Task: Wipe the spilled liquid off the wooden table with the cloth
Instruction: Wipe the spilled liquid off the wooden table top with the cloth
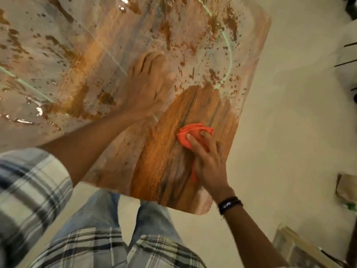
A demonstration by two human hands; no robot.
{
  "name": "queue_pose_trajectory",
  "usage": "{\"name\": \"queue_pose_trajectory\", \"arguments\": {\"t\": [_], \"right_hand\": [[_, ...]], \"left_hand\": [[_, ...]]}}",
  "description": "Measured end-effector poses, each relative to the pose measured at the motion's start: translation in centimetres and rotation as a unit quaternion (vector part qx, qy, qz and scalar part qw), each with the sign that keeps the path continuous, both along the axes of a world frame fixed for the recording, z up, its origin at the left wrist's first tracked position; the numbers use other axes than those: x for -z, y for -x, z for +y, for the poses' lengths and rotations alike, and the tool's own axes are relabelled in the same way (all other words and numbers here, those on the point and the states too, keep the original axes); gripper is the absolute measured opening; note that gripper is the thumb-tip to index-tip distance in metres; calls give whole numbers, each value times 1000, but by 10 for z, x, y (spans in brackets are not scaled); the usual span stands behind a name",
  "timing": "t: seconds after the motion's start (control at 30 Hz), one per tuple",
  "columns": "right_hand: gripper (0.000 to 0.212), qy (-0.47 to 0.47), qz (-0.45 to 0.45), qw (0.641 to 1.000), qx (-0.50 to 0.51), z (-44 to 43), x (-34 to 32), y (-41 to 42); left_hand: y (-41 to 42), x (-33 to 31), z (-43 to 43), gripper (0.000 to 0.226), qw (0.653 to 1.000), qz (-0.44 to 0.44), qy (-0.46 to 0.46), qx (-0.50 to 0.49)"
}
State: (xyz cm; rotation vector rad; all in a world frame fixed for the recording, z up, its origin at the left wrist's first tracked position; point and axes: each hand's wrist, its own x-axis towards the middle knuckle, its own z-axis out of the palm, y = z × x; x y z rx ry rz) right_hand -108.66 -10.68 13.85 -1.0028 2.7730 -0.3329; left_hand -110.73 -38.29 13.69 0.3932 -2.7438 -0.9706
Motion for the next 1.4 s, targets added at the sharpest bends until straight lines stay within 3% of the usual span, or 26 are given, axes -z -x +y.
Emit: {"name": "queue_pose_trajectory", "arguments": {"t": [0.13,0.27,0.4,0.5,0.7,0.8,0.87,1.03,1.13,1.23,1.4], "right_hand": [[53,21,40,995,84,-4,7,108],[45,35,67,987,142,-16,12,213],[39,36,62,974,214,-34,14,274],[39,48,64,981,175,-36,10,242],[56,12,-5,1000,7,-27,8,81],[59,-3,-8,995,-95,-18,6,80],[55,5,-2,997,-82,-21,5,118],[44,35,26,995,86,-50,11,260],[42,40,36,988,143,-69,10,296],[42,28,63,992,108,-78,6,245],[64,8,2,998,-60,-60,3,74]], "left_hand": [[53,20,-13,59,999,-23,12,28],[62,33,-9,57,996,-25,78,26],[63,37,-9,56,996,-33,84,23],[63,36,-9,56,994,-39,96,33],[61,34,-7,54,993,-35,110,25],[61,34,-7,51,993,-25,115,22],[61,35,-7,52,993,-28,113,19],[61,36,-6,51,993,-24,113,19],[60,37,-6,51,993,-21,115,20],[60,36,-6,53,993,-22,113,16],[59,37,-6,56,996,-32,84,3]]}}
